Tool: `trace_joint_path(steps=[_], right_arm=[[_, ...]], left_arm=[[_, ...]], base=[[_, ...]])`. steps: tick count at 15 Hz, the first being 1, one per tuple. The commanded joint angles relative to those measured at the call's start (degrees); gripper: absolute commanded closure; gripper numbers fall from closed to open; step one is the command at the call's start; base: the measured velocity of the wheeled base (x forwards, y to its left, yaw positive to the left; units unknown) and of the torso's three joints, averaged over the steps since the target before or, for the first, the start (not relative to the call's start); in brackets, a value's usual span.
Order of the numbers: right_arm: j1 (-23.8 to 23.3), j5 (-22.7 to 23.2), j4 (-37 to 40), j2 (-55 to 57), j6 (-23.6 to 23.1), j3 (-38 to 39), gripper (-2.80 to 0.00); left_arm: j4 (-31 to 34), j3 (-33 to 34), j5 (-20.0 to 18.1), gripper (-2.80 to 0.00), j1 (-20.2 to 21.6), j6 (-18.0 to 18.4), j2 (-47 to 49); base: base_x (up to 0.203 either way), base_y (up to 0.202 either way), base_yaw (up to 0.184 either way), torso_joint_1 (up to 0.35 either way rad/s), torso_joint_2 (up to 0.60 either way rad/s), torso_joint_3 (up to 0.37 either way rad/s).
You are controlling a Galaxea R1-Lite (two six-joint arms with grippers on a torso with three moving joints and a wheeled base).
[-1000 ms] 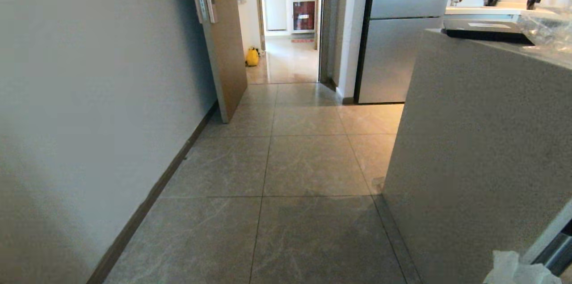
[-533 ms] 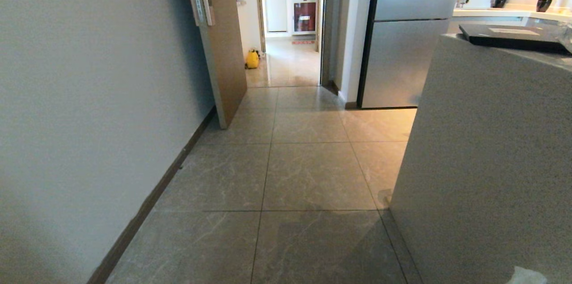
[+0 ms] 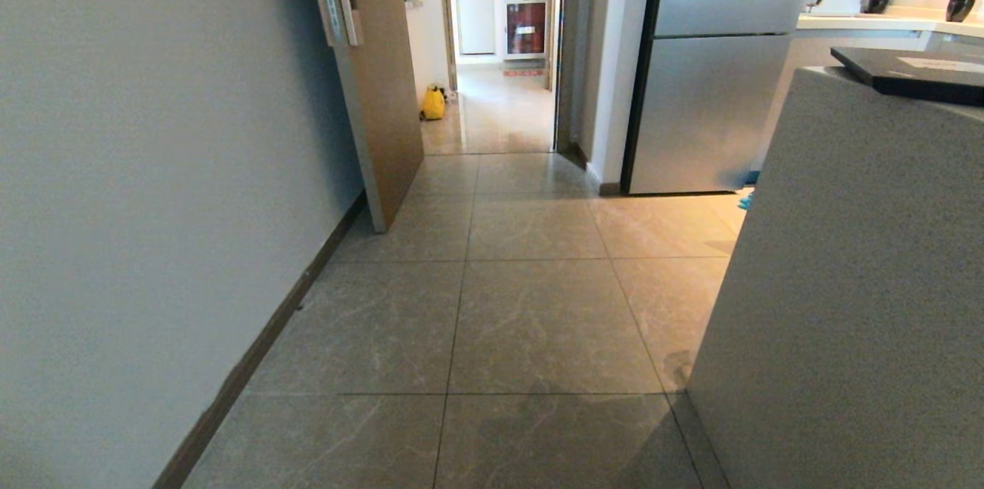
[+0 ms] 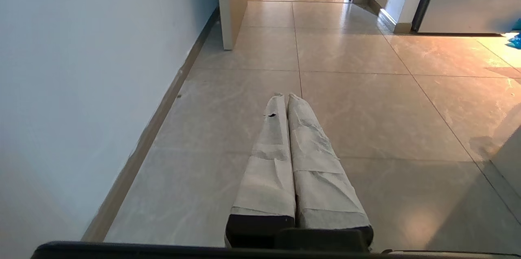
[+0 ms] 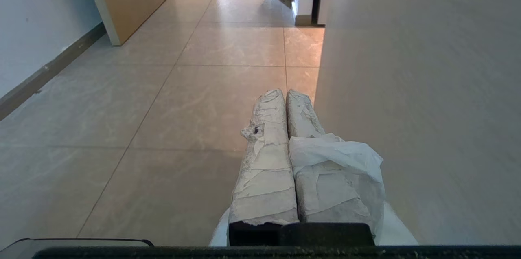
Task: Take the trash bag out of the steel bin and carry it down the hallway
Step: Put the trash bag at the door
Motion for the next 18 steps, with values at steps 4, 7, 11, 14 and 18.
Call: trace_joint_path(steps=[4, 7, 11, 14, 18], right_arm=[[0.0, 0.0, 0.0, 0.1, 0.0, 0.0, 0.00], [0.0, 0.0, 0.0, 0.1, 0.0, 0.0, 0.00], [0.0, 0.0, 0.0, 0.1, 0.0, 0.0, 0.00], [0.0, 0.0, 0.0, 0.1, 0.0, 0.0, 0.00], [0.0, 0.0, 0.0, 0.1, 0.0, 0.0, 0.00]], left_arm=[[0.0, 0.0, 0.0, 0.00, 0.0, 0.0, 0.0], [0.0, 0.0, 0.0, 0.00, 0.0, 0.0, 0.0], [0.0, 0.0, 0.0, 0.00, 0.0, 0.0, 0.0], [0.0, 0.0, 0.0, 0.00, 0.0, 0.0, 0.0], [0.0, 0.0, 0.0, 0.00, 0.0, 0.0, 0.0]], base=[[0.189, 0.000, 0.001, 0.003, 0.00, 0.002], [0.188, 0.000, 0.001, 0.004, 0.00, -0.001], [0.191, 0.000, 0.001, 0.000, 0.00, 0.002], [0.193, 0.000, 0.000, 0.001, 0.00, 0.000], [0.191, 0.000, 0.000, 0.002, 0.00, 0.004]])
